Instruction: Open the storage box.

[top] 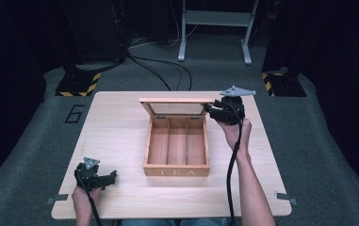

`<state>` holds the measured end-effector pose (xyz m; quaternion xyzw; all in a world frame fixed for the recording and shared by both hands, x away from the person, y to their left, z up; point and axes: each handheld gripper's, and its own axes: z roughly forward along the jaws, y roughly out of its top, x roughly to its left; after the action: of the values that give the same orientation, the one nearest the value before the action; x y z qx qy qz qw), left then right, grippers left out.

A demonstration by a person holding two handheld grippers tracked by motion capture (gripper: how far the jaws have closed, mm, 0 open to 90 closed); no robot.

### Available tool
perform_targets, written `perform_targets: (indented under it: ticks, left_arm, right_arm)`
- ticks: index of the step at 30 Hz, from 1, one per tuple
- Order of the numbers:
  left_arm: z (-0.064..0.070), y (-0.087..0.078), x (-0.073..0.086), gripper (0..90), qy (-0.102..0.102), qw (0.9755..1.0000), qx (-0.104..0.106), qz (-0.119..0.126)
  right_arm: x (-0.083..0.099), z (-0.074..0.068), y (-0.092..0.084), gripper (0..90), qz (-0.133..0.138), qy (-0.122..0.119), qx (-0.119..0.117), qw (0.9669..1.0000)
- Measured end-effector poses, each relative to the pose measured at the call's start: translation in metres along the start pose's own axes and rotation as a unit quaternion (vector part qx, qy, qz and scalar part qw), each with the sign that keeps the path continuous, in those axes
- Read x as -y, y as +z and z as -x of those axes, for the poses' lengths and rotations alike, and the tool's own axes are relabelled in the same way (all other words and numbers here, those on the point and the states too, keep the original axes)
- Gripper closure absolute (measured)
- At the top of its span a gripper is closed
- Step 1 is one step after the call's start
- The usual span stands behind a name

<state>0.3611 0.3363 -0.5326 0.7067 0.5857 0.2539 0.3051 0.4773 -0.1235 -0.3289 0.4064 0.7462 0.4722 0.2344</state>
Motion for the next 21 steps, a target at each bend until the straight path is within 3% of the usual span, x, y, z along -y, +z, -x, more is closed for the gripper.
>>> perform_targets:
  ticks: [21]
  left_arm:
    - [0.0001,0.0,0.0,1.0,-0.001,1.0,0.0,0.0]
  right_arm:
    - [0.0003,0.0,-0.0002,58.1,0.0,-0.001,0.0,1.0]
